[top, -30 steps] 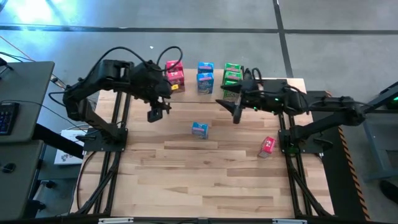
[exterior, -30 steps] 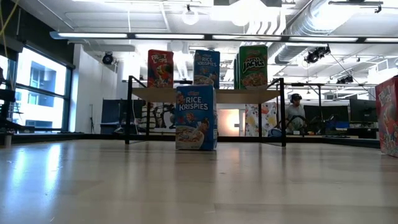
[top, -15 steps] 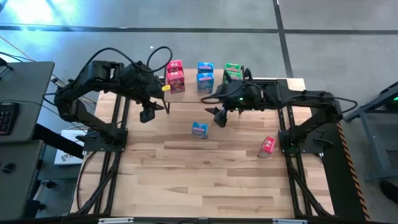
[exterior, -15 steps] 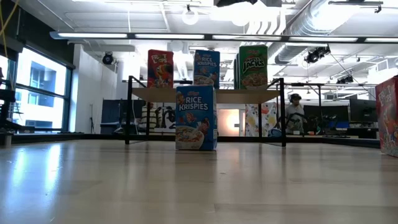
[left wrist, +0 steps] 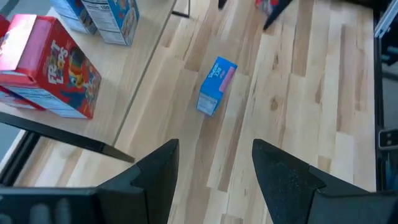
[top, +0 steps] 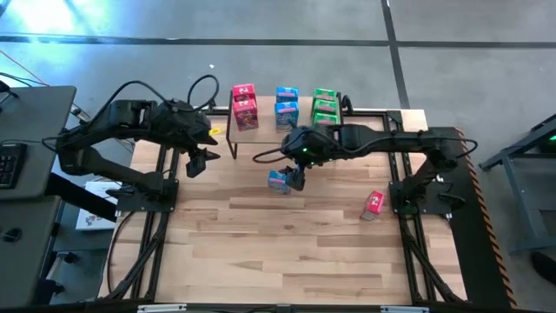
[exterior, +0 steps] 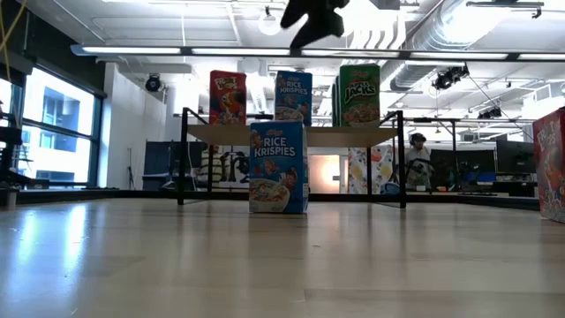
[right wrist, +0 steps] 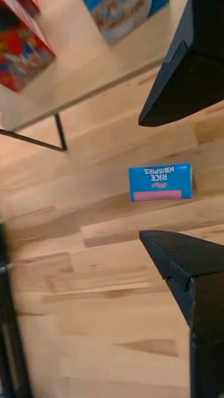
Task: Stack cereal on shelf
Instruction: Put the blue cereal box on the center of the table aligned with the other blue cereal boxes
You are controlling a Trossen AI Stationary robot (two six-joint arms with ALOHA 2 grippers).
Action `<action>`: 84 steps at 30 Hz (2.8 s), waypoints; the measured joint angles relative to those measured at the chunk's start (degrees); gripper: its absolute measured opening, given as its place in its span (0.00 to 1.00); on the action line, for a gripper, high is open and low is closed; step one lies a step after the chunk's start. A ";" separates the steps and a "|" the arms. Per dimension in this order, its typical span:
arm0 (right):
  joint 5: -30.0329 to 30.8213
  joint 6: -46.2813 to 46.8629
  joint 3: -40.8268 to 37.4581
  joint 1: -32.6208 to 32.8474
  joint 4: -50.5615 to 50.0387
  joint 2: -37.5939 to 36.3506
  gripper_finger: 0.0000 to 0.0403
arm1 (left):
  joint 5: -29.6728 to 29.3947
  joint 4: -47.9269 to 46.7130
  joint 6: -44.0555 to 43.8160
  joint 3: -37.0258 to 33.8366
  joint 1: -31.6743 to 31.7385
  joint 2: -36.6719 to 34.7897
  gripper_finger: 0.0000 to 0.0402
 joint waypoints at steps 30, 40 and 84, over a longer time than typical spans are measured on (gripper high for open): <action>-1.24 -1.21 -0.02 0.02 -3.30 14.13 0.69 | 1.54 21.67 -4.44 -30.66 0.00 -21.62 0.49; -0.52 -1.19 -0.04 0.02 -3.58 17.07 0.69 | 1.54 21.83 -4.41 -30.57 0.00 -21.97 0.49; -2.59 -10.31 20.62 -0.50 -18.83 17.29 0.37 | 1.08 21.58 -2.06 -30.57 0.04 -21.93 0.49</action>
